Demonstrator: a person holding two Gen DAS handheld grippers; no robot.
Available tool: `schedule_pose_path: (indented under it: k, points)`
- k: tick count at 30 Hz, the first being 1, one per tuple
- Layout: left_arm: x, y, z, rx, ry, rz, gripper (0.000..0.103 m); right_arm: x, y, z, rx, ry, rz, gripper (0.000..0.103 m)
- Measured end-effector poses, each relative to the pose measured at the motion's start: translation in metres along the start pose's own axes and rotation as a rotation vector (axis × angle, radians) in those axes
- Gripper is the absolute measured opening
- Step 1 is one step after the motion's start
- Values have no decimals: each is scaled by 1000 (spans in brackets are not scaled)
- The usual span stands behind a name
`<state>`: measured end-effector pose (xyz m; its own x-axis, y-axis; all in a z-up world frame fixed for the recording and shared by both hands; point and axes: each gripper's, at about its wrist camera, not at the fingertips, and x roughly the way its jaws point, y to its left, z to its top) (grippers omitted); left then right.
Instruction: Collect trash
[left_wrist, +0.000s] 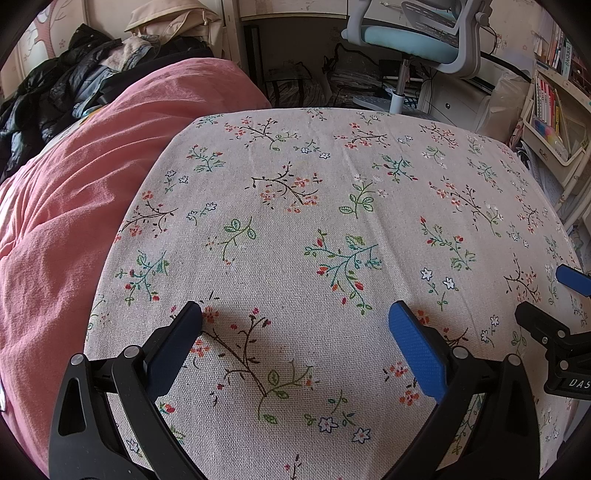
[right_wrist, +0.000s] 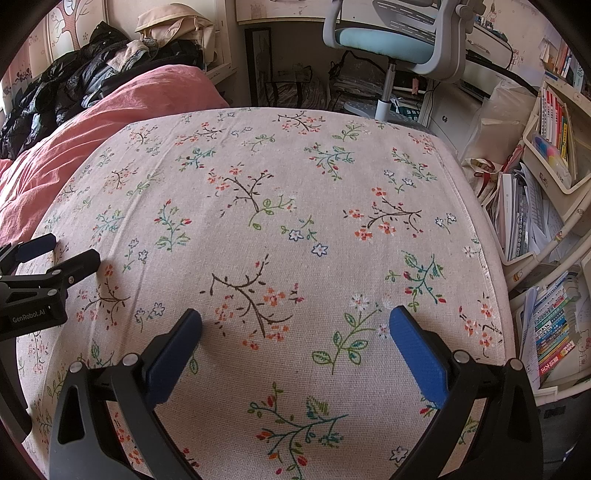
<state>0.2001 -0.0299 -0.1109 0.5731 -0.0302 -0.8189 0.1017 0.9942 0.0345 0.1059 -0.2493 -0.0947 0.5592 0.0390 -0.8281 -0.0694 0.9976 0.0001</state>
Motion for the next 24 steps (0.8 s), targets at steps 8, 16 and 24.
schedule_pose_path:
  k: [8, 16, 24]
  points:
    - [0, 0, 0, 0, 0, 0, 97, 0, 0, 0, 0, 0, 0, 97]
    - [0, 0, 0, 0, 0, 0, 97, 1, 0, 2, 0, 0, 0, 97]
    - [0, 0, 0, 0, 0, 0, 97, 1, 0, 2, 0, 0, 0, 97]
